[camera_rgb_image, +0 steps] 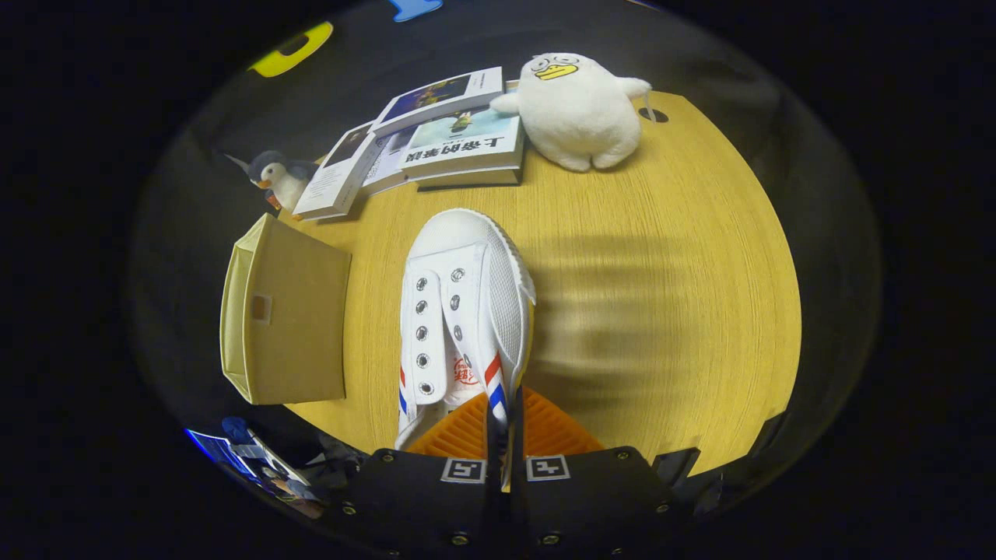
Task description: Open the storage box then place both shoes into the box .Put the left shoe in first, then the right shoe, with the right side of both shoes facing outward in a uniform manner.
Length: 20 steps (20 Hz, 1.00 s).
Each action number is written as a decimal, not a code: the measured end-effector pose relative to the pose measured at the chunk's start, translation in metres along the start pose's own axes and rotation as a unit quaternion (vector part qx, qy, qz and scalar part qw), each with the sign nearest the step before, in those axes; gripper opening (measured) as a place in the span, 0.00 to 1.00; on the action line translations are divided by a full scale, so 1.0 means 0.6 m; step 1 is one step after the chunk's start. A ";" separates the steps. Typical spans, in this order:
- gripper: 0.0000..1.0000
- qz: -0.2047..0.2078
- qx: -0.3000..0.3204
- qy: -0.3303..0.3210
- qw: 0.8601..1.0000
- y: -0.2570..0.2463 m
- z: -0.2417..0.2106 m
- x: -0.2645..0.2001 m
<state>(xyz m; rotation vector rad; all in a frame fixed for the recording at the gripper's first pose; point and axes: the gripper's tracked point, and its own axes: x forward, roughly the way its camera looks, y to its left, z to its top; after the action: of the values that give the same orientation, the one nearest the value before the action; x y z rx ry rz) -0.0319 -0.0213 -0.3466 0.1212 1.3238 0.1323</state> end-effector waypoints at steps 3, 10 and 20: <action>0.04 0.005 -0.017 0.000 1.000 0.036 0.015 -0.014; 0.04 0.027 -0.040 -0.006 0.999 0.126 0.052 -0.040; 0.04 0.057 -0.109 -0.019 0.992 0.261 0.087 -0.066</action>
<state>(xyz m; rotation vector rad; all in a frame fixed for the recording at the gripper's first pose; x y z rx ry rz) 0.0049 0.1258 -0.2706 0.0142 1.2563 0.3696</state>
